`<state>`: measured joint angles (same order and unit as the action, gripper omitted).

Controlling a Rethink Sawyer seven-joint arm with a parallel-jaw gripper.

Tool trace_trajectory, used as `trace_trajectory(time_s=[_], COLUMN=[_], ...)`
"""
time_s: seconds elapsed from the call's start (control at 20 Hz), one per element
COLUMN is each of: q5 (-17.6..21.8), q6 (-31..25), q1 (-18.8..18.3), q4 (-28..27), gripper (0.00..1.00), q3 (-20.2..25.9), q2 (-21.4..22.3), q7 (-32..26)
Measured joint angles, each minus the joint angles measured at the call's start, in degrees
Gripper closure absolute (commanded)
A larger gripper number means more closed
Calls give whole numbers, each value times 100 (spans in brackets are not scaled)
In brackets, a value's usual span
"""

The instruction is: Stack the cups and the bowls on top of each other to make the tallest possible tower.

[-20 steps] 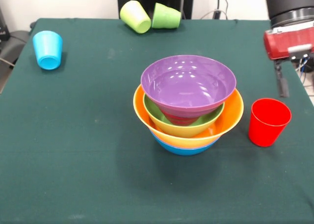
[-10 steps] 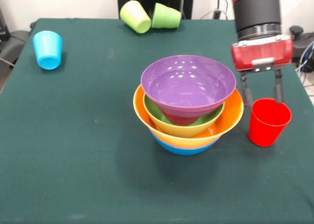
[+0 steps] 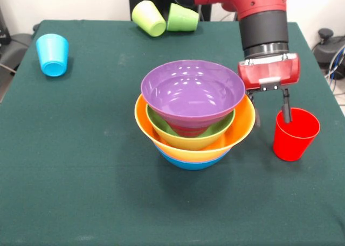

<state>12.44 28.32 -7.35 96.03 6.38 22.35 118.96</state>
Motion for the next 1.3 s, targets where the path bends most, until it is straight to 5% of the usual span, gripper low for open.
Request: trace_trajectory(time_s=[1.1, 1.15, 1.3], q5=[-161, -241, -281], q6=[129, 125, 113], q1=[151, 329, 385], q4=[-22, -22, -22], gripper=[0, 100, 100], q3=[-48, -197, -245], q2=[-332, -320, -317], q7=[0, 0, 0])
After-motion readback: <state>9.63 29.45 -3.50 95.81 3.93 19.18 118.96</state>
